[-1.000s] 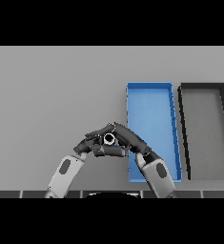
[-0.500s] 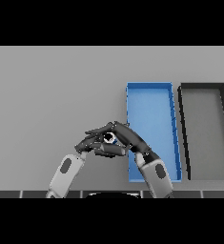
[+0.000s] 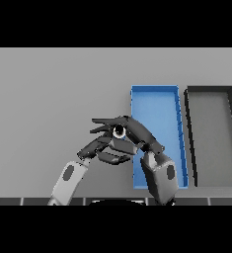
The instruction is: Pick up the blue pipe and place it into the blue bin.
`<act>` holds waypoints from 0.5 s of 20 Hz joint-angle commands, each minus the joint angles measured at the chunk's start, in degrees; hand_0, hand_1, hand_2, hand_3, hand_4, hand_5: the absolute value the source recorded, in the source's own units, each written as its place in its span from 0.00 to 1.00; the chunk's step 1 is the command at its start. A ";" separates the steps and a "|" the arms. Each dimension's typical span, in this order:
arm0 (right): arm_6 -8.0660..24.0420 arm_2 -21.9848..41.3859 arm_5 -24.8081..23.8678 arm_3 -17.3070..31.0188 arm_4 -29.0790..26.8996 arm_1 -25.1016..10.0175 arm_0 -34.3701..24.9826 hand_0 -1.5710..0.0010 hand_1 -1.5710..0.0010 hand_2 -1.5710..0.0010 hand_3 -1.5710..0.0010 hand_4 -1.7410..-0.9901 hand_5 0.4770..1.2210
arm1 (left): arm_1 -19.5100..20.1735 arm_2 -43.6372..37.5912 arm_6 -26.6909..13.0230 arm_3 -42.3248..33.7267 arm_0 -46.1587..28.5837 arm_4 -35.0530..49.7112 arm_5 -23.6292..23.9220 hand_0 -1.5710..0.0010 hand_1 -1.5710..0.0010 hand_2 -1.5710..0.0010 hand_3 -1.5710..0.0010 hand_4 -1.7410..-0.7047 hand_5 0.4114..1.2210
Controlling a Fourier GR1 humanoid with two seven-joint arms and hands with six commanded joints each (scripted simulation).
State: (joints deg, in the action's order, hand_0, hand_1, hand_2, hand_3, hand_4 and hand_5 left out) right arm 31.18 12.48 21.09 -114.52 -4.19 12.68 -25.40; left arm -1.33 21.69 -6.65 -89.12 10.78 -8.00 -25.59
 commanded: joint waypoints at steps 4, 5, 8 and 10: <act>3.66 -6.12 -6.11 1.00 -8.90 -4.75 -9.88 0.00 0.00 0.00 0.00 0.33 1.00 | 0.69 0.34 0.78 -0.70 -0.99 -0.55 -0.06 1.00 1.00 1.00 1.00 0.76 0.08; 3.54 -7.50 -8.78 1.11 -10.28 -6.89 -13.28 0.00 0.00 0.00 0.00 0.33 1.00 | 0.72 -0.09 0.29 -0.69 -0.41 -0.15 -0.20 1.00 1.00 1.00 1.00 0.76 0.08; 3.64 -14.62 -13.95 2.22 -11.53 -12.82 -19.90 0.00 0.00 0.00 0.00 0.32 1.00 | 1.17 -0.03 1.16 -1.17 -0.54 -0.26 -0.32 1.00 1.00 1.00 1.00 0.77 0.07; 3.68 -17.78 -13.50 3.28 -11.10 -15.87 -20.81 0.00 0.00 0.00 0.00 0.32 1.00 | 1.71 -0.44 1.22 -1.87 -0.80 0.04 -0.34 1.00 1.00 1.00 1.00 0.76 0.07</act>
State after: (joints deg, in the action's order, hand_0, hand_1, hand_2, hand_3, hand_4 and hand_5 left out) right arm 34.86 -5.35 7.63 -111.23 -15.21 -3.23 -46.21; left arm 0.38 21.24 -5.42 -91.00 10.00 -7.96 -25.90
